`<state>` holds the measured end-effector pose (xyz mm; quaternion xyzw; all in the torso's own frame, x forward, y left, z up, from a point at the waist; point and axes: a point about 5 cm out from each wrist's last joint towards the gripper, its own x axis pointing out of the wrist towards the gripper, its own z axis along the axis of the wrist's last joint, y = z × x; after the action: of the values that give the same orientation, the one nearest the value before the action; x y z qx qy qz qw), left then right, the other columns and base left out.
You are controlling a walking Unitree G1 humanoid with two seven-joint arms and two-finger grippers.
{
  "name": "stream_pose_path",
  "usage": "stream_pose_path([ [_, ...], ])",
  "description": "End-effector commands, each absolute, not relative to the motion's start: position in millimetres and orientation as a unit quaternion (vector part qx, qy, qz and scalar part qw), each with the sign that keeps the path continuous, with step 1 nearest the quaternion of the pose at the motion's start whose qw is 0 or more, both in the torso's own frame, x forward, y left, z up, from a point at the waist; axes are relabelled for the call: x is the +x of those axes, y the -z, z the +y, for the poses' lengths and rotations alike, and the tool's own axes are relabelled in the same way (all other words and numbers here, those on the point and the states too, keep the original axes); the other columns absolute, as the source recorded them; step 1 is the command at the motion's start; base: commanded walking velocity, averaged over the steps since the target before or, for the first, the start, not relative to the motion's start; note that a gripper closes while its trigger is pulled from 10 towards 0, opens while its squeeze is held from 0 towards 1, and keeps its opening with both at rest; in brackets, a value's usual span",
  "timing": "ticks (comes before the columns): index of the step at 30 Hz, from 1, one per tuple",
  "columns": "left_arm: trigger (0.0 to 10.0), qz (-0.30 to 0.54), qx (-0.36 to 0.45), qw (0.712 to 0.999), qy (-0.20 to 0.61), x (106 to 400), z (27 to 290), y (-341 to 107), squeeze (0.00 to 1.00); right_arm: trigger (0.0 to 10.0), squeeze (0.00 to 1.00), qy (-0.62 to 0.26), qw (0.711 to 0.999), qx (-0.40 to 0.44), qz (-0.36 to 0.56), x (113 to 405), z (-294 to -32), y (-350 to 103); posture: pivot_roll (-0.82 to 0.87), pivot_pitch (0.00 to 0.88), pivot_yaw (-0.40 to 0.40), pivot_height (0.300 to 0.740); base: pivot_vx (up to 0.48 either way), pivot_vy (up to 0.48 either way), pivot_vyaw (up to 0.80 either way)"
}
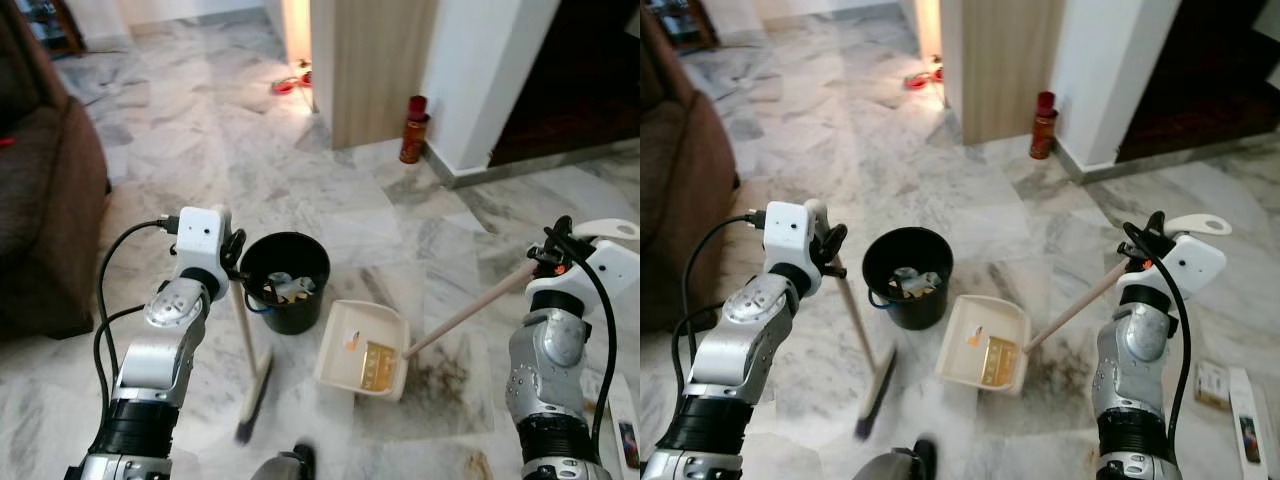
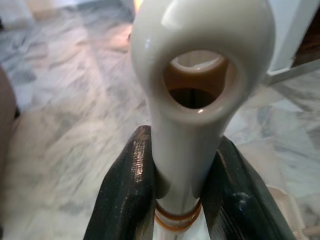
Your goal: Sweep floor
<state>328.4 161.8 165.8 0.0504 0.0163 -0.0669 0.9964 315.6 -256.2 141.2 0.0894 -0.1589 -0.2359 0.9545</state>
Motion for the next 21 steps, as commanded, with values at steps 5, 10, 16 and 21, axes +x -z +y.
stream_pose_path([
  [5, 10.0, -0.036, 0.053, 0.997, 0.032, 328.4, 166.9, -168.0, 0.00, 10.0, 0.00, 0.227, 0.954, 0.095, -0.171, 319.6, -250.7, -146.7, 0.16, 0.133, 0.012, 0.740, 0.000, 0.000, 0.69],
  [10, 10.0, -0.085, 0.046, 0.995, -0.006, 328.2, 179.5, -168.8, 0.00, 10.0, 0.00, 0.224, 0.954, 0.099, -0.170, 320.4, -251.4, -147.2, 0.16, 0.125, 0.006, 0.740, 0.000, 0.000, 0.00],
  [16, 10.0, -0.090, 0.067, 0.993, -0.031, 326.7, 190.3, -160.3, 0.00, 10.0, 0.00, 0.223, 0.954, 0.098, -0.174, 320.5, -253.9, -149.2, 0.16, 0.109, 0.004, 0.740, 0.000, 0.000, 0.00],
  [21, 10.0, -0.107, 0.074, 0.991, -0.027, 327.2, 188.2, -158.3, 0.00, 10.0, 0.00, 0.236, 0.945, 0.055, -0.218, 319.4, -263.7, -171.5, 0.16, 0.095, 0.000, 0.740, 0.000, 0.000, 0.00],
])
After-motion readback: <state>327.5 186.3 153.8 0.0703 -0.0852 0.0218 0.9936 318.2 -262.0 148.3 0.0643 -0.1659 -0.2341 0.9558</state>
